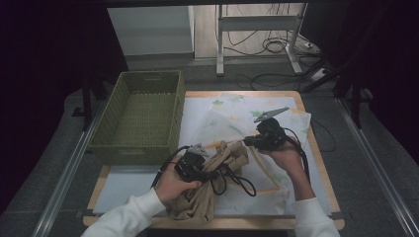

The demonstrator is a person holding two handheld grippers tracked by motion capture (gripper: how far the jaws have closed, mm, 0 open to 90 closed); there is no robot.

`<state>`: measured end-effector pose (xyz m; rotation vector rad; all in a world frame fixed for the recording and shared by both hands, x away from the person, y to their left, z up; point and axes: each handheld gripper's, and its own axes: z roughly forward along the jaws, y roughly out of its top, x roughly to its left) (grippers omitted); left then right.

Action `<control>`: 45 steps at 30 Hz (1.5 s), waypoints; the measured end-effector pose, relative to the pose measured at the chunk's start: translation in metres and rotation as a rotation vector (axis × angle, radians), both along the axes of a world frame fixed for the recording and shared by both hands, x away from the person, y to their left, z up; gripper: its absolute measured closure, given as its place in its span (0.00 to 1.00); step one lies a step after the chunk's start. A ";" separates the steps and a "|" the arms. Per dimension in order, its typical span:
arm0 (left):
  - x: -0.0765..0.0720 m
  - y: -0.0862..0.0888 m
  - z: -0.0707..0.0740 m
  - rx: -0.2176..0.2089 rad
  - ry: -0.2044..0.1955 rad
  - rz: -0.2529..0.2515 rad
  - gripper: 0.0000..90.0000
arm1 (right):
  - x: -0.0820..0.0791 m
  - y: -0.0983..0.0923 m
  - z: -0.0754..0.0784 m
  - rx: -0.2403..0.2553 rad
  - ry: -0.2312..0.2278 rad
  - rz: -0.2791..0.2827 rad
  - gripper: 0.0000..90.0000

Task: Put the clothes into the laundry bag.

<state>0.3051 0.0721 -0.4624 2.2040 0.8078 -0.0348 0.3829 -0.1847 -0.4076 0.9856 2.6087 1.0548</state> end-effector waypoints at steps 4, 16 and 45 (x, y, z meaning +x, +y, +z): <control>0.003 -0.001 0.000 -0.008 -0.017 0.018 0.85 | -0.001 -0.001 0.002 0.006 -0.007 0.003 0.96; 0.009 -0.013 -0.005 0.027 -0.022 0.024 0.85 | -0.003 -0.002 0.005 0.015 -0.017 -0.003 0.96; 0.033 -0.037 -0.007 0.048 -0.040 0.058 0.85 | -0.008 0.002 0.011 0.024 -0.033 0.019 0.96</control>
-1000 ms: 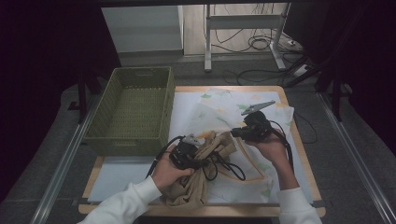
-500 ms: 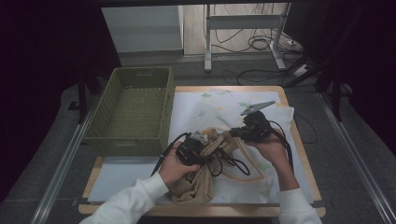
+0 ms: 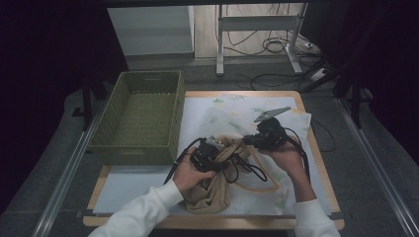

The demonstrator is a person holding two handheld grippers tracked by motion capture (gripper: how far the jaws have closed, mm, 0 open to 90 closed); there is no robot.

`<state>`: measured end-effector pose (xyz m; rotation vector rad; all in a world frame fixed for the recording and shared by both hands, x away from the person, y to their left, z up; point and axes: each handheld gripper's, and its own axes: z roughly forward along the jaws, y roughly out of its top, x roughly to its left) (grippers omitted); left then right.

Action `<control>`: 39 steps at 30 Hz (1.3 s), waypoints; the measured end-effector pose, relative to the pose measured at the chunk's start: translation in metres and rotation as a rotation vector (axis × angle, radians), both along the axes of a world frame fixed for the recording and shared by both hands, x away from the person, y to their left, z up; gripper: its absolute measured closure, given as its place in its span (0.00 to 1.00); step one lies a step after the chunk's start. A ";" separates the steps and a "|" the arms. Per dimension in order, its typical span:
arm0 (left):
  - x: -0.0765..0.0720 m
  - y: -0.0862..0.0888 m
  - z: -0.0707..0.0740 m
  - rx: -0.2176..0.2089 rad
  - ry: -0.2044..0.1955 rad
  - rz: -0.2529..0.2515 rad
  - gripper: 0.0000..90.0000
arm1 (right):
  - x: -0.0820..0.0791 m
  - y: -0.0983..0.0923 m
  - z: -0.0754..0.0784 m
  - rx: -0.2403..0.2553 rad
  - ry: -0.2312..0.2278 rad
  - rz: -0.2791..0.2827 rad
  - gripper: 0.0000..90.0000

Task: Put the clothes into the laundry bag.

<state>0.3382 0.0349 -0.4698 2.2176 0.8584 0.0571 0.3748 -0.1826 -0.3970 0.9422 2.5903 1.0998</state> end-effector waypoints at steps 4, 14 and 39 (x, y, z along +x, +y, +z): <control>0.005 -0.002 -0.001 -0.002 0.006 0.014 0.85 | 0.000 0.000 0.001 0.008 0.000 0.006 0.96; 0.015 -0.012 -0.001 0.021 -0.008 0.024 0.85 | -0.002 0.001 0.003 0.024 -0.008 0.013 0.96; 0.038 -0.033 -0.002 0.048 -0.032 0.056 0.85 | -0.002 0.000 0.003 0.031 -0.007 0.012 0.96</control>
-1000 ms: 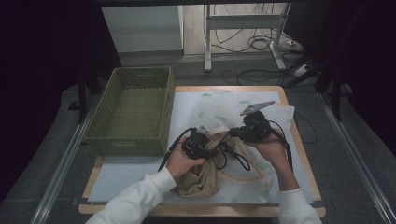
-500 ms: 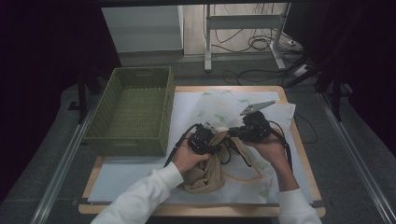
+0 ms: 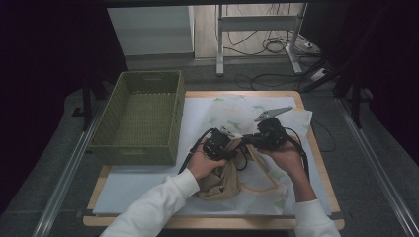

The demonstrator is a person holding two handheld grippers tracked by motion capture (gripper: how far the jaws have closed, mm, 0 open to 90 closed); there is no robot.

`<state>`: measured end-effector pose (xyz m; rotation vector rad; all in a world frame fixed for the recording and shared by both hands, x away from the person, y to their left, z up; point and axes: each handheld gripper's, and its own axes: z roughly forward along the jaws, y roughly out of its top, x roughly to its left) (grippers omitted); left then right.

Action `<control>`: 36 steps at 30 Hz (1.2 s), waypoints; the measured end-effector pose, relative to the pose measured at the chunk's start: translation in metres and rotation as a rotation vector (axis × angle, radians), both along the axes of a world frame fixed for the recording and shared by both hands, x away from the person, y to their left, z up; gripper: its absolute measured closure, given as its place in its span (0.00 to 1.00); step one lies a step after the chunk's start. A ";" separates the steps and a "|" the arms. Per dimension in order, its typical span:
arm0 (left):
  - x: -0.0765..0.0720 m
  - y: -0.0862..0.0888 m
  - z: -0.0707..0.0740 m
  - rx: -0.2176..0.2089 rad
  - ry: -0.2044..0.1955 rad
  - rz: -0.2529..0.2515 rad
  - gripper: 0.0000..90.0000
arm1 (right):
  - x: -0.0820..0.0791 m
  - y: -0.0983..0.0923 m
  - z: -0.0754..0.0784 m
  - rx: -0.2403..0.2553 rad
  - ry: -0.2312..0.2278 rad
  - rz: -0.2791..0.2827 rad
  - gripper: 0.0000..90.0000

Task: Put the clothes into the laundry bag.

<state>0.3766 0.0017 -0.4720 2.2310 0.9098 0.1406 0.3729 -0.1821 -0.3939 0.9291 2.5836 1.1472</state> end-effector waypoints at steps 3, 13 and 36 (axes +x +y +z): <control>0.001 -0.003 0.001 0.004 -0.003 -0.001 0.85 | 0.000 -0.001 0.000 0.002 -0.002 -0.001 0.96; 0.007 -0.011 -0.002 0.006 0.002 0.014 0.85 | -0.001 0.000 0.002 0.012 -0.001 -0.001 0.96; -0.023 -0.008 -0.004 -0.015 0.037 -0.067 0.20 | 0.004 -0.007 -0.003 0.007 0.011 -0.022 0.96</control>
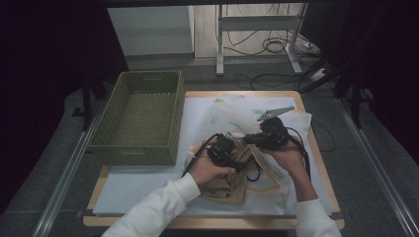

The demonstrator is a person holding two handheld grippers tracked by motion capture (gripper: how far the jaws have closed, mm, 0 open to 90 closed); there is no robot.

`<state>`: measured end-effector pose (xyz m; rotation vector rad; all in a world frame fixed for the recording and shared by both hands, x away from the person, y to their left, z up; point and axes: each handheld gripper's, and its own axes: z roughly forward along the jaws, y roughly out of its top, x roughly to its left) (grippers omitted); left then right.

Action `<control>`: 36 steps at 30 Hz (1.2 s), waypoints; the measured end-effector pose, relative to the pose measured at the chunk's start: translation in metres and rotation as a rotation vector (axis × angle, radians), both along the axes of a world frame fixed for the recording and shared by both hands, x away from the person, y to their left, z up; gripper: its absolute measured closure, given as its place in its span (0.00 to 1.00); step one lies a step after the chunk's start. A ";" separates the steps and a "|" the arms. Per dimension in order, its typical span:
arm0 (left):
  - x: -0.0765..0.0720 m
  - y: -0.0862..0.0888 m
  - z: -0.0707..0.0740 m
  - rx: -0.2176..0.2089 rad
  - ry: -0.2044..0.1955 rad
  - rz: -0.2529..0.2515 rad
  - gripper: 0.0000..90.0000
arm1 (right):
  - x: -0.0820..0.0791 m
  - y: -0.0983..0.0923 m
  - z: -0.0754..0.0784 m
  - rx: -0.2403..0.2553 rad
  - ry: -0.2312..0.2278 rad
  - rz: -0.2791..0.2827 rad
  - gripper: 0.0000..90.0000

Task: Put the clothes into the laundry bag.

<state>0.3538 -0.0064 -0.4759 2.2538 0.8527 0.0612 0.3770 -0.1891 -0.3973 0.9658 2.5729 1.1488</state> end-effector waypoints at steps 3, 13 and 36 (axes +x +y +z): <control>-0.011 0.009 0.003 -0.013 -0.019 -0.010 0.19 | 0.001 -0.001 0.000 0.002 -0.001 -0.003 0.96; -0.034 0.046 0.005 -0.108 -0.054 -0.006 0.24 | 0.003 -0.002 -0.003 -0.002 0.011 -0.008 0.96; -0.060 0.093 0.003 -0.109 -0.098 0.029 0.98 | 0.002 -0.003 -0.004 -0.010 0.013 -0.013 0.96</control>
